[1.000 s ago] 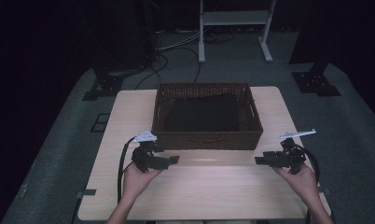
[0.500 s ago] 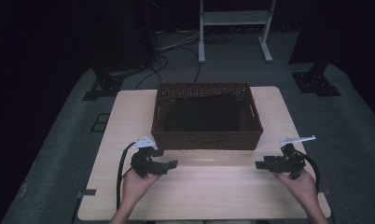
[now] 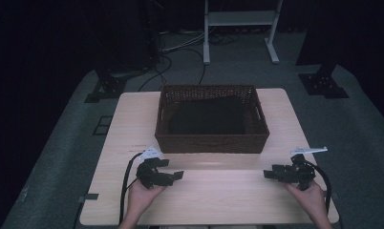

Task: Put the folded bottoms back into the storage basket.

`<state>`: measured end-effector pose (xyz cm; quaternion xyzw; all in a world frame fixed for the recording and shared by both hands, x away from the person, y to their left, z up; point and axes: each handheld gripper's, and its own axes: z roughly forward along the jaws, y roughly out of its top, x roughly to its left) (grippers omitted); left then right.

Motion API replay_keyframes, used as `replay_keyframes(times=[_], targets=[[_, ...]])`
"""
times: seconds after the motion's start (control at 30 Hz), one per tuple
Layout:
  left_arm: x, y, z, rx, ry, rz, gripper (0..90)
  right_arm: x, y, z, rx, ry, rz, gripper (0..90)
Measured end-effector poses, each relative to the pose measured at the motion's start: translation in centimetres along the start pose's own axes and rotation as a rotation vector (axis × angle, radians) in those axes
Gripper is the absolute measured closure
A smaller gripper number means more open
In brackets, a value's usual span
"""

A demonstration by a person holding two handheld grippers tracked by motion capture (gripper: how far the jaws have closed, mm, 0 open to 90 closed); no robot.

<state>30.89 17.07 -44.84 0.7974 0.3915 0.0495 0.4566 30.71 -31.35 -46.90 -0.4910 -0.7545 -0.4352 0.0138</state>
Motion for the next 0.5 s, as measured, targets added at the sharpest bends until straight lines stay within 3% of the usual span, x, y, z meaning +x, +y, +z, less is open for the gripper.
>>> replay_keyframes(times=[0.2, 0.5], targets=[[0.1, -0.9, 0.0, -0.005, -0.008, -0.016, 14.3, -0.1, -0.8, 0.1, -0.005, 0.012, -0.003, 32.0], [-0.1, -1.9, -0.3, -0.018, 0.007, -0.006, 14.0, 0.2, -1.4, 0.2, -0.029, 0.030, -0.021, 31.1]])
